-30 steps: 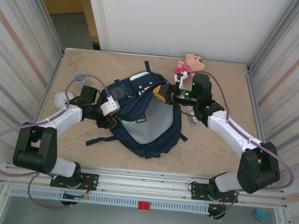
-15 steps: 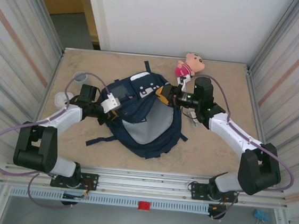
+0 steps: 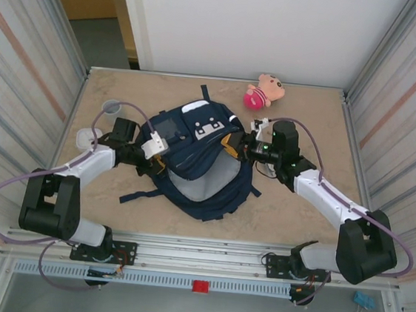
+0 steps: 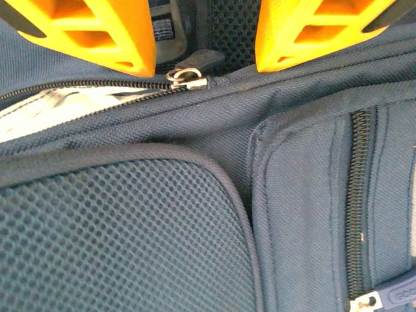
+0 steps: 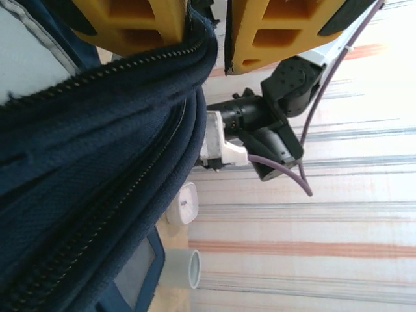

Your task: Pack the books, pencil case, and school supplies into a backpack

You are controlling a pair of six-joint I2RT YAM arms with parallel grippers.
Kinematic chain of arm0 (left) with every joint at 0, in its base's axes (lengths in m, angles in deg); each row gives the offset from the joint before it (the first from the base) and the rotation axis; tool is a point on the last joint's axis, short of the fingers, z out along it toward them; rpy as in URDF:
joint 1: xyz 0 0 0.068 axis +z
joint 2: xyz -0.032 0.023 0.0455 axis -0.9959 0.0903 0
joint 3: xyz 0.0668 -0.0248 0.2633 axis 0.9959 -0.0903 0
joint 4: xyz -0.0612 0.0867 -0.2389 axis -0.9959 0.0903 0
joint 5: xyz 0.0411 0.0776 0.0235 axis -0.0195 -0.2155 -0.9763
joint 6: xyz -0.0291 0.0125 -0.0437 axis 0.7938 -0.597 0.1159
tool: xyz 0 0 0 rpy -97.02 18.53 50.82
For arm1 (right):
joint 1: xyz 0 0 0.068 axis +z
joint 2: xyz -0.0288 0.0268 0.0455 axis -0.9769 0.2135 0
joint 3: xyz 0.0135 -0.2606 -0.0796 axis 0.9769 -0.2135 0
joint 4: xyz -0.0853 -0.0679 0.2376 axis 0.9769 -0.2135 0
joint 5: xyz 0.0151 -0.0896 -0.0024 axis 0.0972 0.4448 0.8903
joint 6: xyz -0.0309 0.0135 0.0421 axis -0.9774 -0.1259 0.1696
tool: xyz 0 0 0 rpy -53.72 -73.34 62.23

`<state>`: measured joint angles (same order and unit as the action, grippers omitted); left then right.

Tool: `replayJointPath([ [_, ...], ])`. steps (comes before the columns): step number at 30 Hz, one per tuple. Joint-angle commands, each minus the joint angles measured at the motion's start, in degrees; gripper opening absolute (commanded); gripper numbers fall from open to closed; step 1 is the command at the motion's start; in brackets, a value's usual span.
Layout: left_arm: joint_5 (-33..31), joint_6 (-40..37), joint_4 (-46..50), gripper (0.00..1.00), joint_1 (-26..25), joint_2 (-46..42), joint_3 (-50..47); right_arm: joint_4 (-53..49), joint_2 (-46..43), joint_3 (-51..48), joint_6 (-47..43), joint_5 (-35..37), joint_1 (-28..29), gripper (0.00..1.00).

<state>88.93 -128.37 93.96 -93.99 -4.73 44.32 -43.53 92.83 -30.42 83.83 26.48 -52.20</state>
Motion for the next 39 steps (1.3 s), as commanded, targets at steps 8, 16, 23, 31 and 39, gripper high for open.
replayJointPath([
  [8, -2.5, -4.5, 3.7, 0.58, -1.2, 3.9, 3.6, 6.3, 0.8, 5.6, 2.5, -1.4, -0.2, 0.2],
  [16, -9.5, 1.3, -4.5, 0.3, -2.4, 5.0, 3.0, 6.8, 0.8, 4.9, 2.8, -1.7, -0.4, 0.18],
  [23, -4.0, 2.1, -4.9, 0.02, -2.3, 2.2, 1.3, 6.3, 0.7, 2.0, 2.7, -0.7, -1.1, 0.18],
  [31, -1.3, 1.9, -2.0, 0.0, -2.0, 2.2, 2.1, 4.6, 0.1, 0.4, 1.8, 0.4, -1.6, 0.19],
  [39, -5.7, -3.8, 3.1, 0.41, -1.5, 1.7, 3.3, 3.3, -0.8, 3.2, 1.7, -0.3, -2.1, 0.19],
])
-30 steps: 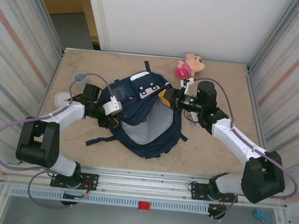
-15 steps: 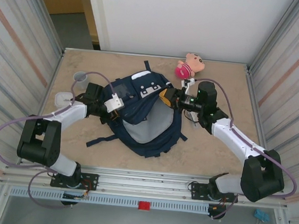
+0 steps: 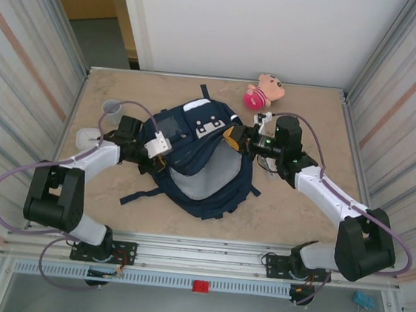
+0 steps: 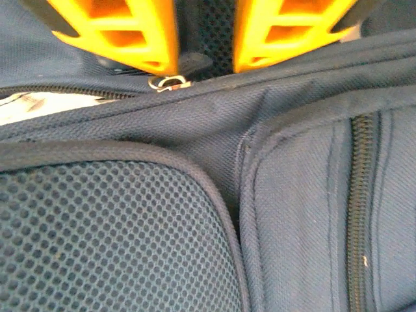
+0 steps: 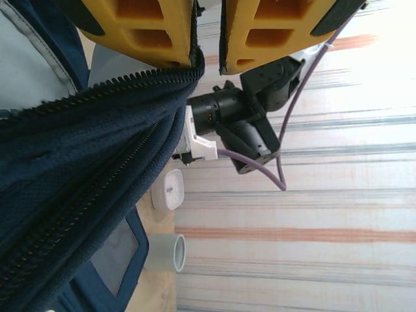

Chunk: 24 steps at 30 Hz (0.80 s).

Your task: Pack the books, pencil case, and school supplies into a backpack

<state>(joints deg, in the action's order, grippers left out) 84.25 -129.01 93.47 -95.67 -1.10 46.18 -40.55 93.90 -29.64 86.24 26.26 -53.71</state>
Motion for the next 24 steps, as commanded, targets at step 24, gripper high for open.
replayJointPath([
  [24, -4.5, 0.3, -5.0, 0.63, -2.1, 1.2, 0.4, 2.5, -0.7, 6.1, 1.7, -2.7, -0.5, 0.18],
])
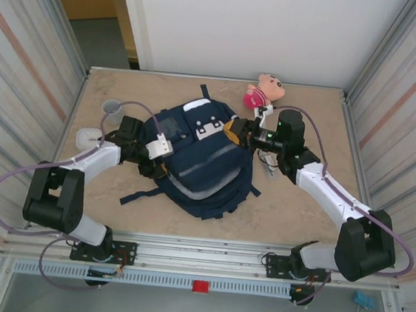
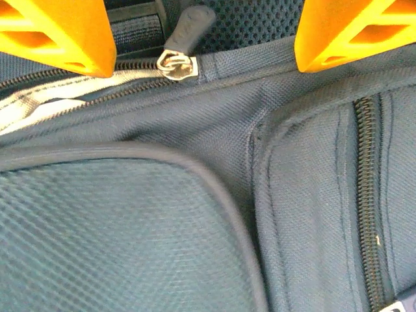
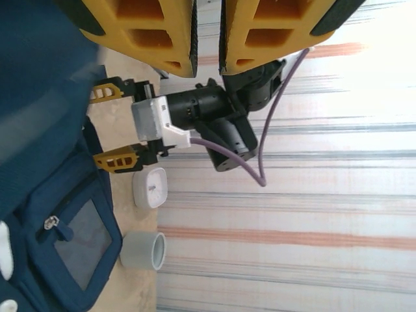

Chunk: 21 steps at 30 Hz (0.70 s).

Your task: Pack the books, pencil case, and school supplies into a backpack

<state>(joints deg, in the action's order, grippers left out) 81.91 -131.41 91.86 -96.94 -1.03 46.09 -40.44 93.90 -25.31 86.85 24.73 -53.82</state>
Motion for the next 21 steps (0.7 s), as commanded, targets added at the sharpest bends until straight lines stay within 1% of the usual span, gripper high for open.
replayJointPath([
  [1, -2.7, 2.9, -3.9, 0.61, -0.8, 1.3, 0.6, 2.4, -0.8, 1.7, 1.0, -1.1, -0.4, 0.18],
  [2, -3.5, 3.1, -4.3, 0.59, -0.8, 1.6, 0.5, 2.3, -1.0, 1.4, 0.9, -1.1, -0.5, 0.18],
  [4, -6.1, 3.2, -4.4, 0.51, -0.9, 2.2, 0.8, 0.1, -1.5, 1.0, -0.6, -0.8, -0.4, 0.18],
  [5, -7.7, 3.1, -4.2, 0.48, -1.0, 2.5, 0.9, -1.8, -1.9, 0.7, -1.6, -0.5, -0.5, 0.2],
  [6, -8.7, 2.9, -4.1, 0.43, -0.9, 2.7, 1.0, -3.5, -2.5, 0.0, -2.3, 0.1, -0.4, 0.23],
  [7, -9.3, 2.7, -4.0, 0.38, -0.9, 2.6, 0.9, -5.1, -3.0, -0.9, -3.0, 0.6, -0.4, 0.27],
  [8, -9.4, 2.5, -4.1, 0.32, -0.8, 2.4, 0.7, -8.2, -3.7, -1.8, -4.4, 1.6, -0.3, 0.33],
  [10, -8.6, 2.4, -4.2, 0.18, -0.8, 1.4, 0.4, -17.1, -5.0, -2.2, -9.8, 4.7, 0.4, 0.46],
  [12, -6.8, 3.3, -4.8, 0.07, -0.7, 0.0, 0.1, -25.3, -5.5, -2.7, -14.0, 7.5, 1.7, 0.58],
  [14, -4.7, 4.2, -5.2, 0.0, -0.5, -1.2, -0.3, -27.7, -5.2, -4.1, -14.6, 8.5, 2.8, 0.65],
  [17, -1.3, 5.7, -5.0, 0.0, -0.4, -2.4, -0.2, -27.0, -4.4, -7.4, -13.4, 9.6, 4.8, 0.71],
  [19, 0.4, 7.1, -4.7, 0.0, -0.7, -3.3, -0.3, -26.4, -2.9, -8.6, -12.6, 10.3, 6.0, 0.73],
  [21, 0.8, 8.6, -5.3, 0.0, -1.3, -4.9, -0.9, -25.6, -0.7, -9.3, -11.6, 10.8, 6.5, 0.74],
])
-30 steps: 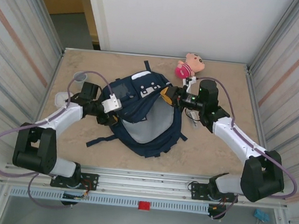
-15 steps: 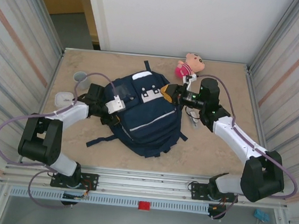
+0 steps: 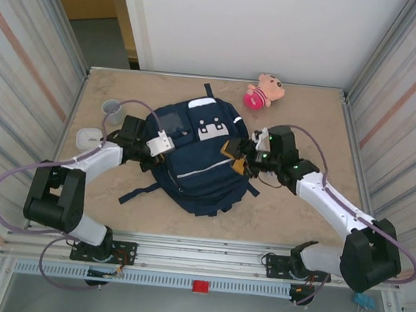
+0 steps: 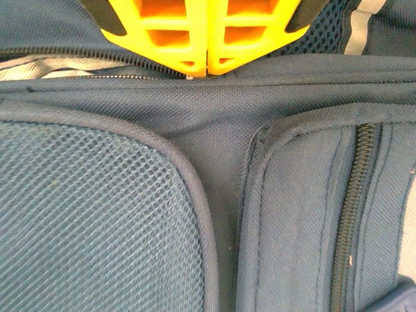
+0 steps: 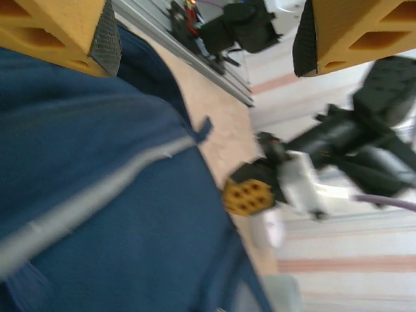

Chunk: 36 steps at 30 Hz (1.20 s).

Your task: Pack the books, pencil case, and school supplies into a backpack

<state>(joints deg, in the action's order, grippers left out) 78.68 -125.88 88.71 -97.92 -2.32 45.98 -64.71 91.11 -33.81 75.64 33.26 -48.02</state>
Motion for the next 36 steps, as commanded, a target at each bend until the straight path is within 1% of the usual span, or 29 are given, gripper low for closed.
replayJointPath([
  [1, 4.4, 3.9, -2.7, 0.0, -0.3, -4.3, -1.2, -0.4, 3.1, -1.0, 0.2, 2.4, 0.8, 0.74],
  [4, 5.3, 5.5, -3.5, 0.0, 0.0, -6.1, -2.0, 5.5, 6.5, -1.5, 2.4, 1.7, 1.1, 0.74],
  [6, 5.5, 5.2, -2.5, 0.0, 0.1, -6.4, -1.8, 8.9, 8.8, -0.2, 4.2, 0.1, 1.5, 0.72],
  [9, 5.9, 5.2, -1.3, 0.0, 0.1, -6.8, -1.7, 10.0, 11.9, 3.0, 4.9, 0.2, 2.6, 0.66],
  [12, 8.2, 6.0, -1.3, 0.0, -0.1, -7.3, -2.0, 13.7, 14.9, 4.5, 6.6, 0.5, 2.6, 0.54],
  [17, 9.0, 7.7, -1.5, 0.0, -0.2, -8.1, -2.5, 20.1, 18.6, 6.6, 9.2, -0.3, 2.3, 0.22],
  [20, 7.7, 7.3, 0.4, 0.0, 0.2, -7.9, -2.5, 22.4, 18.1, 7.9, 9.8, -1.0, 1.6, 0.05],
  [21, 6.8, 6.9, 0.9, 0.0, 0.4, -7.8, -2.6, 22.5, 17.7, 8.2, 9.8, -1.1, 1.4, 0.02],
  [22, 5.8, 6.4, 1.4, 0.0, 0.8, -7.6, -2.8, 22.5, 17.0, 8.8, 9.7, -1.2, 1.0, 0.0],
  [24, 4.5, 5.6, 2.2, 0.0, 2.2, -7.2, -2.7, 22.2, 15.7, 9.7, 9.7, -2.0, 0.5, 0.0],
  [28, 4.6, 4.0, 4.2, 0.0, 4.8, -6.1, -1.2, 20.3, 13.7, 11.0, 8.8, -2.8, -0.3, 0.0],
  [29, 4.4, 3.7, 5.2, 0.01, 5.2, -5.8, -0.6, 19.4, 13.4, 11.4, 8.3, -2.7, -0.5, 0.0],
  [30, 4.0, 3.1, 6.2, 0.1, 5.8, -5.5, -0.1, 18.7, 13.1, 11.6, 7.8, -2.5, -0.7, 0.0],
  [32, 2.4, 1.9, 7.3, 0.35, 6.6, -5.7, -0.1, 18.4, 12.8, 11.8, 7.7, -2.6, -1.0, 0.0],
  [33, 1.5, 0.5, 7.7, 0.43, 6.8, -5.9, -0.3, 18.4, 12.6, 11.8, 7.9, -2.5, -1.1, 0.0],
  [34, 0.9, -0.7, 7.9, 0.48, 6.9, -5.7, -0.7, 18.4, 12.5, 12.0, 8.0, -2.6, -1.2, 0.0],
  [36, 1.2, -1.8, 7.8, 0.54, 6.8, -5.1, -0.8, 18.2, 12.3, 12.6, 8.0, -2.9, -1.2, 0.0],
])
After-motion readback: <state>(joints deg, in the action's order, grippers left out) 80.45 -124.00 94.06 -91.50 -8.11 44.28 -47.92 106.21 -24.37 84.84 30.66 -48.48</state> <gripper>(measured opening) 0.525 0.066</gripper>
